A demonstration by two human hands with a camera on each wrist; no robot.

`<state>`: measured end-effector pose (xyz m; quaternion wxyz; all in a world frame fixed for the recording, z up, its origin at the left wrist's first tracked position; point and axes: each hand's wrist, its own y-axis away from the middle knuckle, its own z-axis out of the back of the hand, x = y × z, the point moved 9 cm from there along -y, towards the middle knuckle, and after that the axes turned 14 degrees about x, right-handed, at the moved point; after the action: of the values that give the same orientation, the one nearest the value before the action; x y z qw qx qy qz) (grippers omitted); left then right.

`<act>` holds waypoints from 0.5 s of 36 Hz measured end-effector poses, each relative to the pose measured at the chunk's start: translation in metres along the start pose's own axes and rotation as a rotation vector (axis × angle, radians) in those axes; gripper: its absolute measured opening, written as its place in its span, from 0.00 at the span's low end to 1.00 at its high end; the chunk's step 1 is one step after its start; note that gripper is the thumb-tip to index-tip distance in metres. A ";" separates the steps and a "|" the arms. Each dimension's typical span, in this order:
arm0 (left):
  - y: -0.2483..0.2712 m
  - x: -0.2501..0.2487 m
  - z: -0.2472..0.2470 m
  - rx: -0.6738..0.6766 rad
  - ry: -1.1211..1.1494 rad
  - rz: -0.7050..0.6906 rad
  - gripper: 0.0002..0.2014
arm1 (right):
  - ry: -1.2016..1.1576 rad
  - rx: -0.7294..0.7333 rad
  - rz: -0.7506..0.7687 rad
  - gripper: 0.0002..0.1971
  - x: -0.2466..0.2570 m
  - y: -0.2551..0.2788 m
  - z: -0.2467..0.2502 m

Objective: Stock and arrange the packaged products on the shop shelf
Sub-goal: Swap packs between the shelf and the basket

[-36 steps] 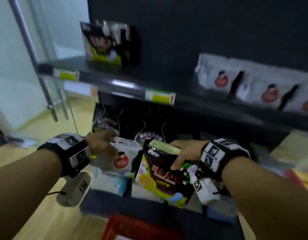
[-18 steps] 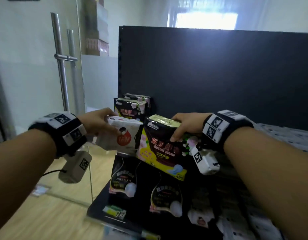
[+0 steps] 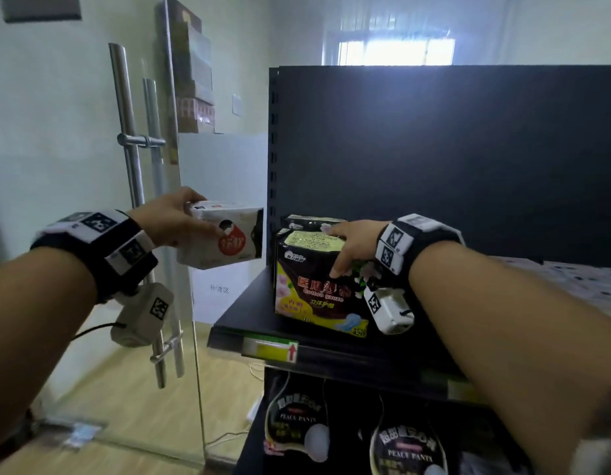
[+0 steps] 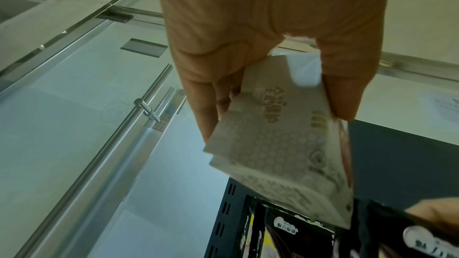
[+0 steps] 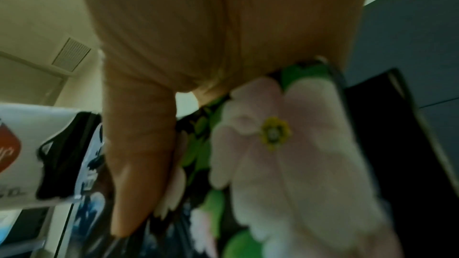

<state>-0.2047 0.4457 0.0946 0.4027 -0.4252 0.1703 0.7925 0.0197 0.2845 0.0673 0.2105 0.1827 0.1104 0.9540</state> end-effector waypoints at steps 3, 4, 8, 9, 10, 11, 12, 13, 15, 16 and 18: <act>-0.012 0.011 0.007 0.016 0.035 -0.016 0.28 | 0.087 0.015 -0.014 0.49 0.012 -0.024 -0.003; -0.016 0.014 0.009 0.028 0.043 -0.022 0.28 | 0.113 0.019 -0.015 0.50 0.015 -0.031 -0.004; -0.026 0.024 0.017 0.057 0.055 -0.029 0.29 | 0.115 0.035 -0.018 0.50 0.022 -0.050 -0.005; -0.027 0.026 0.019 0.058 0.064 -0.030 0.29 | 0.116 0.035 -0.017 0.50 0.023 -0.053 -0.004; -0.029 0.028 0.020 0.059 0.072 -0.034 0.29 | 0.119 0.035 -0.016 0.50 0.024 -0.056 -0.004; -0.029 0.029 0.022 0.059 0.081 -0.037 0.29 | 0.117 0.039 -0.013 0.50 0.025 -0.058 -0.004; -0.030 0.030 0.023 0.058 0.091 -0.042 0.29 | 0.110 0.046 -0.011 0.50 0.026 -0.059 -0.004; -0.031 0.030 0.024 0.054 0.098 -0.049 0.28 | 0.104 0.053 -0.009 0.50 0.026 -0.060 -0.004; -0.032 0.027 0.027 0.040 0.122 -0.074 0.26 | 0.085 0.066 0.003 0.49 0.027 -0.060 -0.005; -0.031 0.024 0.028 0.030 0.146 -0.092 0.24 | 0.056 0.076 0.015 0.49 0.027 -0.060 -0.006; -0.029 0.013 0.029 0.022 0.203 -0.134 0.23 | 0.016 0.087 0.038 0.47 0.030 -0.060 -0.008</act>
<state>-0.2019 0.4875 0.1026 0.4399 -0.5093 0.1900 0.7148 0.0130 0.3498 0.0517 0.1831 0.1860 0.1499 0.9536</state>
